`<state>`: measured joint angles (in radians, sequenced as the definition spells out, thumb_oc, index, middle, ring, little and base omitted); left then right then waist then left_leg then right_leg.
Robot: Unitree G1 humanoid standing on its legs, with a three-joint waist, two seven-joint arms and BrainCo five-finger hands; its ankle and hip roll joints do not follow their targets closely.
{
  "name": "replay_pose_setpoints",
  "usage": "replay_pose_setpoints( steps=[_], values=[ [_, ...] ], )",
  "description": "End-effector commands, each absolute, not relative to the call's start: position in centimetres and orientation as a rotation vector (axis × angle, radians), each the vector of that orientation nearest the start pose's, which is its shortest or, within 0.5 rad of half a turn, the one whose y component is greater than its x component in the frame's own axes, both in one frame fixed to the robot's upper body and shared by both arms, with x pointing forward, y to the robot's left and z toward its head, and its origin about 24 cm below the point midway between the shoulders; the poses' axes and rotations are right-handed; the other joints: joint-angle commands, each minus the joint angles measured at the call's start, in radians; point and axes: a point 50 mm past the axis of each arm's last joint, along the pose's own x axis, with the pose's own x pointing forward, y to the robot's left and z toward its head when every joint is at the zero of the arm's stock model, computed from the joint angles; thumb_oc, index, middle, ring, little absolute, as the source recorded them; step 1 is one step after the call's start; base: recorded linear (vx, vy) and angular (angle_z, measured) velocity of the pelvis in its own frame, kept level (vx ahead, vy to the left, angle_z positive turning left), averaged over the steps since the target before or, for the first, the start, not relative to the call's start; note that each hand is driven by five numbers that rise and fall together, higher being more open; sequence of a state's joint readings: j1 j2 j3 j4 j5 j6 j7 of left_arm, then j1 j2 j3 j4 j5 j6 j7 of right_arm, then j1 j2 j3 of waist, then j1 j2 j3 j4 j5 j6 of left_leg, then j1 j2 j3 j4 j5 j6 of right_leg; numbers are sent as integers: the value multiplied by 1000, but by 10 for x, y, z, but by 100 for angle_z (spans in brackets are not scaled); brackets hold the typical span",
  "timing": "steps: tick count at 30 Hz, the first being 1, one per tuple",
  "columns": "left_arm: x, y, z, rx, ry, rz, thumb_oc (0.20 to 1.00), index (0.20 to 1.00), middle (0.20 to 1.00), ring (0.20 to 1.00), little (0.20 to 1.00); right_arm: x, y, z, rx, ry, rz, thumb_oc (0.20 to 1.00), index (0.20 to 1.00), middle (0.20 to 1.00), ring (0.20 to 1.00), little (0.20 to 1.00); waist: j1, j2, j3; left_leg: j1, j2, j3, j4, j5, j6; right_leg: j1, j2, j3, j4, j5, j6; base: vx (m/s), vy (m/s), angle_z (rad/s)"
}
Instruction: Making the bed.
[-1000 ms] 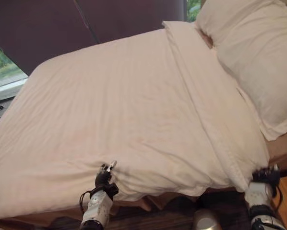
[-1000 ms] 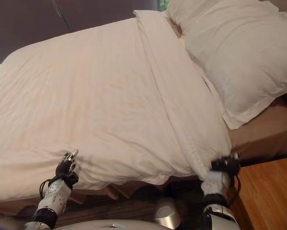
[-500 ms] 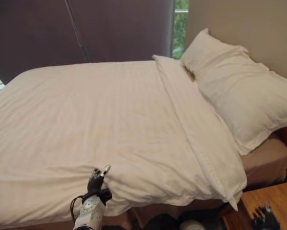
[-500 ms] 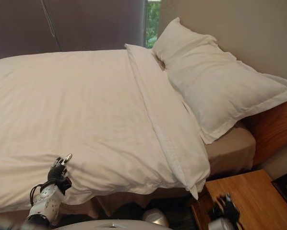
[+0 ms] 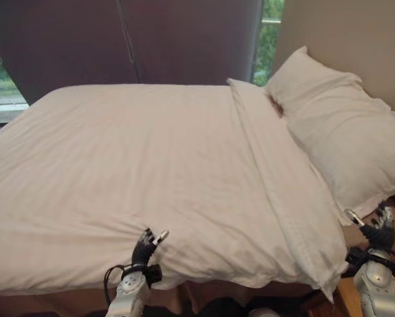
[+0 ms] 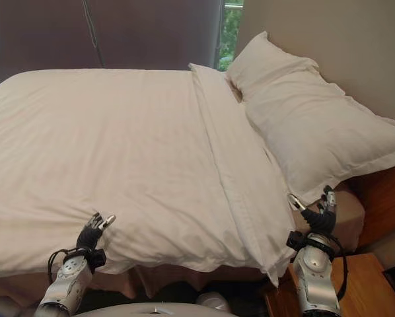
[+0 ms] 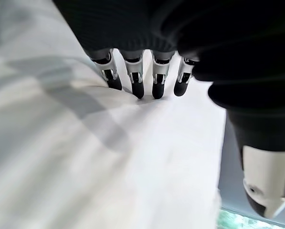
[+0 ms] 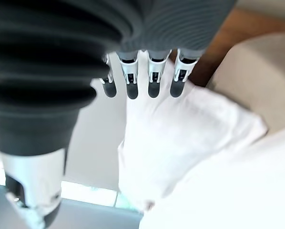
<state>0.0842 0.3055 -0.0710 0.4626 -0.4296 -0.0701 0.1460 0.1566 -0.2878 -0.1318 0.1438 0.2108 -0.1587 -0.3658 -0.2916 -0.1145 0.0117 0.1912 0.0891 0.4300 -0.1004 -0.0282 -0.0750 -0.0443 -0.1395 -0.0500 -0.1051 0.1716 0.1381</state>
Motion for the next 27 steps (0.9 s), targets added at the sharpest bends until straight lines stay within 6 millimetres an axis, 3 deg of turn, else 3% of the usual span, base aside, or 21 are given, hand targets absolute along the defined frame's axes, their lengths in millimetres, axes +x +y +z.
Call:
replay_pose_setpoints(
  steps=[1,3,5,14,19,27],
  values=[
    [237,224,-17,-58,230,186,1000,1000,1000,1000,1000,230,-246,36,224,-115,-427,1000,1000,1000,1000,1000,-12,9,63,-9,69,-55,13,-19,-11,3,-38,6,23,-56,46,0,0,0],
    [233,235,-5,-11,174,233,1000,1000,1000,1000,1000,224,-220,24,404,-76,-311,1000,1000,1000,1000,1000,9,9,71,-4,66,-59,13,-22,-12,13,-39,-2,22,-57,44,0,0,0],
    [229,241,3,22,136,250,1000,1000,1000,1000,1000,218,-207,14,453,-26,-231,1000,1000,1000,1000,1000,27,6,81,-4,65,-63,13,-22,-13,17,-41,-11,23,-58,43,-9,-1,2],
    [219,233,6,37,115,186,1000,1000,1000,1000,1000,209,-187,-8,454,95,-135,1000,1000,1000,1000,1000,53,4,95,-2,63,-71,13,-23,-13,27,-42,-20,22,-61,43,-8,-2,3],
    [217,227,5,40,113,150,1000,1000,1000,1000,1000,208,-175,-13,432,131,-68,1000,1000,1000,1000,1000,62,6,104,-1,63,-74,13,-21,-12,31,-43,-22,23,-62,42,0,0,0],
    [214,229,4,53,115,151,1000,1000,1000,1000,1000,207,-172,-14,417,139,-45,1000,1000,1000,1000,1000,66,9,111,0,61,-75,13,-21,-11,32,-45,-20,24,-62,42,0,0,0]
  ],
)
